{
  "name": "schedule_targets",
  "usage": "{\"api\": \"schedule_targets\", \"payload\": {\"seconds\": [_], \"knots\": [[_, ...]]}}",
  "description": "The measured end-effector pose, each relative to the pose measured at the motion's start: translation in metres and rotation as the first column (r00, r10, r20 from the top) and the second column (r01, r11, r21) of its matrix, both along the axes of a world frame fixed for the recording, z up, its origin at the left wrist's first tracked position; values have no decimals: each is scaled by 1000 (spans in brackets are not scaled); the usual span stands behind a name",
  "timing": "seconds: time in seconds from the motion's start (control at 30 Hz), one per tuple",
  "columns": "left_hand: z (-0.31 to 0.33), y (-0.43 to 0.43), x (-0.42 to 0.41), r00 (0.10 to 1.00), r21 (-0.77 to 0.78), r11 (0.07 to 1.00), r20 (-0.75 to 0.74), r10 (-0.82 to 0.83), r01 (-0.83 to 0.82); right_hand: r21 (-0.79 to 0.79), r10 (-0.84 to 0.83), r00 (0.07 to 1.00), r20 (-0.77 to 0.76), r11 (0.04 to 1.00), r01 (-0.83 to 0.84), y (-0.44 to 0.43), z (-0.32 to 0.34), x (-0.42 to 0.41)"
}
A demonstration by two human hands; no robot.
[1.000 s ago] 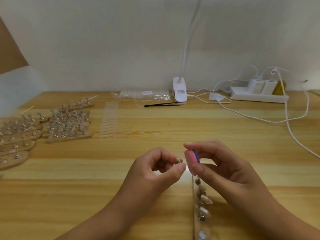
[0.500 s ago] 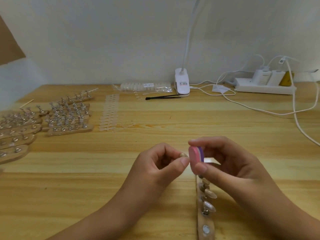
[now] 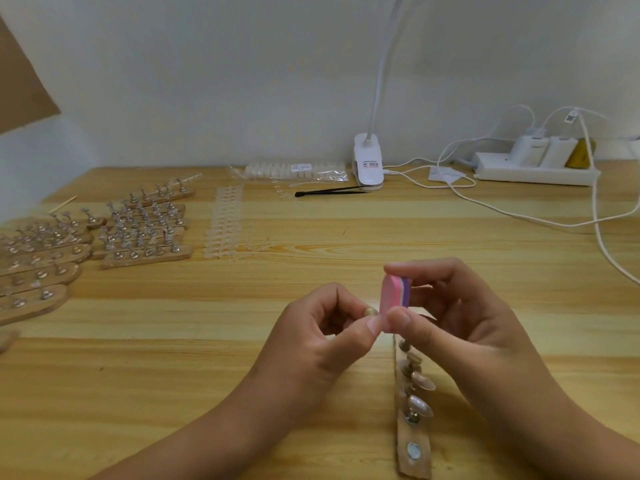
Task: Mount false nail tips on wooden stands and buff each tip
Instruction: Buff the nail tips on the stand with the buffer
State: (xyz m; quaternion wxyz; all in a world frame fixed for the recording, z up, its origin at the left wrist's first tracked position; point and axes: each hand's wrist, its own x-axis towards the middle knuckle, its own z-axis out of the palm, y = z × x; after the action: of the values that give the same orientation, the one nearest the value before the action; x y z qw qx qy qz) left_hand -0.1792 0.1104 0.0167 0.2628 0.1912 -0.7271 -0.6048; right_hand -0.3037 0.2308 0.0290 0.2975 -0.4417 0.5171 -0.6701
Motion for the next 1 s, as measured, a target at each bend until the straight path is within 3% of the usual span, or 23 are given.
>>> {"api": "schedule_targets", "payload": {"seconds": [0.1, 0.23, 0.6, 1.0], "knots": [[1, -1, 0, 1000, 20, 1000, -24, 15, -15, 43, 66, 997, 34, 997, -67, 3, -3, 4], [2, 2, 0, 1000, 10, 1000, -27, -1, 1, -22, -13, 1000, 1, 1000, 13, 2, 1, 1], [4, 0, 4, 996, 8, 999, -69, 51, -50, -12, 61, 996, -63, 998, -62, 2, -3, 7], [-3, 4, 2, 999, -42, 999, -40, 9, -11, -27, 3, 989, -145, 1000, -7, 1, 2, 0]]}}
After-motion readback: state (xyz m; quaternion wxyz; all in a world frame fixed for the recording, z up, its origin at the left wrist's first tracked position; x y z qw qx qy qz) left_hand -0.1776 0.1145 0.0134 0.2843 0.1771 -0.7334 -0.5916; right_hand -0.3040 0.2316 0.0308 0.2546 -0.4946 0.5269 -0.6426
